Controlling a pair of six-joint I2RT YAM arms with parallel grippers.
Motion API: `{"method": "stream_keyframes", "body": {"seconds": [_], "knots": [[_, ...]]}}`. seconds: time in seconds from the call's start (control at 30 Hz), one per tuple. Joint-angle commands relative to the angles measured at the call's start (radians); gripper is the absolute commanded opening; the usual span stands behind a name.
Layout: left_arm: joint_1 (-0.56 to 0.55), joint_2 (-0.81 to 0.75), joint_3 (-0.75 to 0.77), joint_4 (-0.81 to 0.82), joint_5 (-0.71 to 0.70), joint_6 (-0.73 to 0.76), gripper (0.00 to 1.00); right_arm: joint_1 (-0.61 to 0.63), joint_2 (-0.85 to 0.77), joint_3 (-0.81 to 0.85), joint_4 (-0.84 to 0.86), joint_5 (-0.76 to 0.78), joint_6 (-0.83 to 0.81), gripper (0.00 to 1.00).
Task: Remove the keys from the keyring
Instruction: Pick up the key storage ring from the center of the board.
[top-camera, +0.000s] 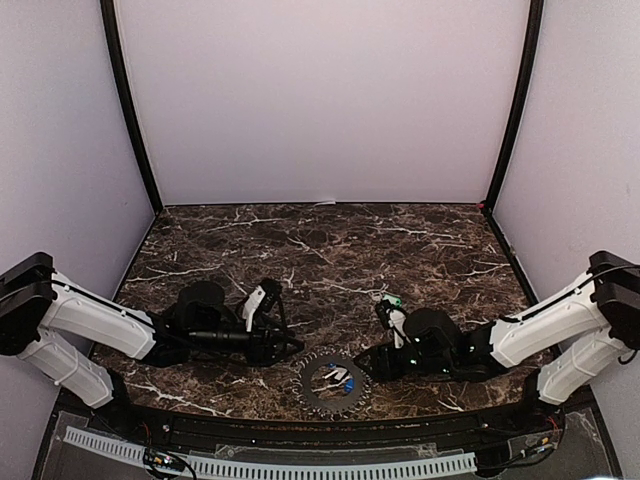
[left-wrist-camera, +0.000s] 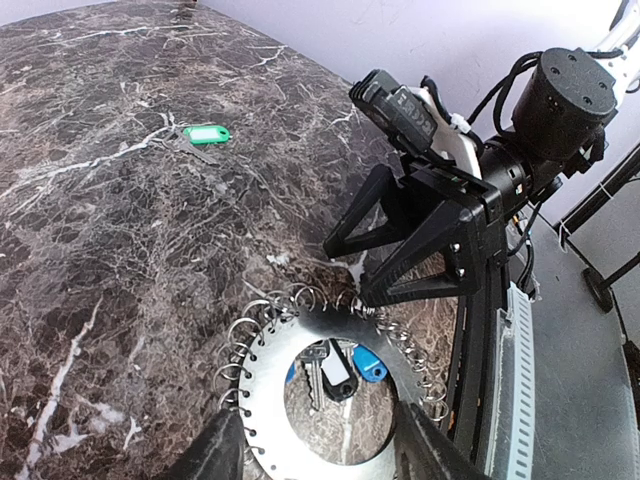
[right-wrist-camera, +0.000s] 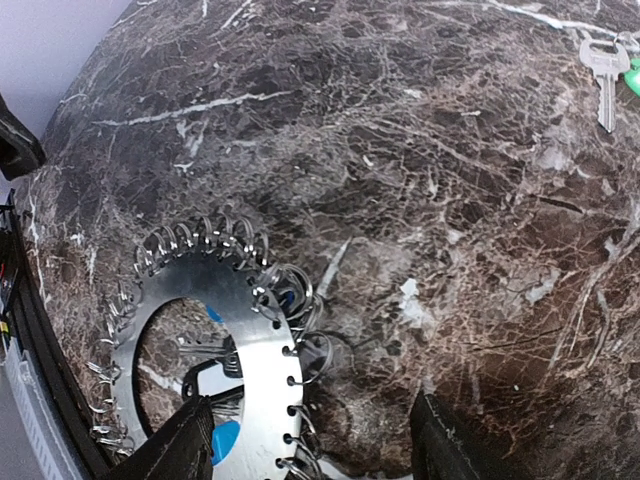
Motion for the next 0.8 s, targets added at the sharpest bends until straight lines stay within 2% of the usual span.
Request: {"method": "stream_keyframes", "body": {"seconds": [0.0, 0.13, 0.3, 0.6, 0.7, 0.77], "knots": [[0.006, -0.009, 0.018, 0.015, -0.04, -0.012, 0.53, -0.019, 0.041, 0.004, 0.011, -0.038, 0.012, 0.66], [0.006, -0.015, 0.007, 0.024, -0.05, -0.021, 0.53, -0.029, 0.074, 0.006, 0.044, -0.104, 0.001, 0.63], [0.006, -0.012, 0.001, 0.031, -0.046, -0.025, 0.53, -0.033, 0.119, 0.011, 0.108, -0.182, 0.007, 0.53], [0.006, -0.03, -0.007, 0.045, -0.07, -0.025, 0.53, -0.032, 0.152, 0.038, 0.091, -0.185, 0.026, 0.18], [0.006, -0.032, -0.012, 0.058, -0.077, -0.03, 0.53, -0.032, 0.152, 0.04, 0.107, -0.19, 0.023, 0.0], [0.006, -0.033, -0.015, 0.067, -0.078, -0.033, 0.53, -0.031, 0.153, 0.047, 0.126, -0.197, 0.021, 0.0]]}}
